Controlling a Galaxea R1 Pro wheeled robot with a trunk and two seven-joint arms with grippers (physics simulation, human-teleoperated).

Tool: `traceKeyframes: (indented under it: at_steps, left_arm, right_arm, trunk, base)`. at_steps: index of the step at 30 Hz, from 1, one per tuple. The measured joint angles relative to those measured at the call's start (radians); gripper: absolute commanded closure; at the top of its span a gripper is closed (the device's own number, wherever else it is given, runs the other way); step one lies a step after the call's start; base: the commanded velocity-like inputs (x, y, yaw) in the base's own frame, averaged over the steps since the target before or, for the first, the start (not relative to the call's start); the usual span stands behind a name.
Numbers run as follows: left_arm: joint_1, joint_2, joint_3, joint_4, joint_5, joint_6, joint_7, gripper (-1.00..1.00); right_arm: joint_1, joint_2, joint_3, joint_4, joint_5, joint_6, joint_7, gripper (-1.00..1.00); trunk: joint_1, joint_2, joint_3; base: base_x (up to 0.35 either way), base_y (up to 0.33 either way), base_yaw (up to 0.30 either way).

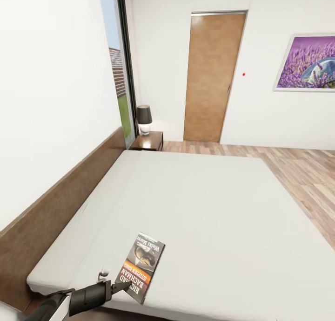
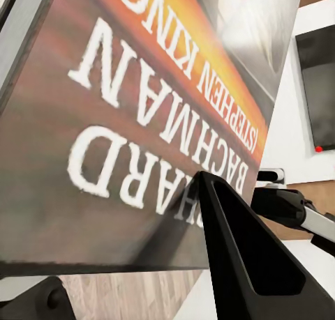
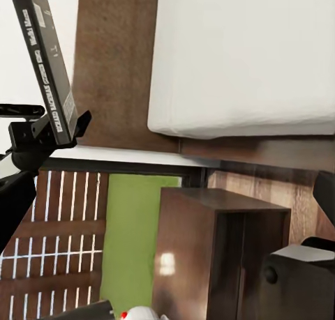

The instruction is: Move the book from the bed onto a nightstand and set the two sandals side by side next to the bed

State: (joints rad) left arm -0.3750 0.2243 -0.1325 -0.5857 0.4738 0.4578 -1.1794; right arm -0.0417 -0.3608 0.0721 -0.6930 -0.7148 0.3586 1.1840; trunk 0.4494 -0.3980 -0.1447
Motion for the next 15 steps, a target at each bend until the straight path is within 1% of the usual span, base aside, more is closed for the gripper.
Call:
traceKeyframes:
  at_steps: [15]
  left_arm:
    - [0.0, 0.0, 0.0, 0.0, 0.0, 0.0, 0.0, 1.0]
  right_arm:
    - [0.0, 0.0, 0.0, 0.0, 0.0, 0.0, 0.0, -1.0]
  trunk:
    - [0.0, 0.0, 0.024]
  base:
    - [0.0, 0.0, 0.0]
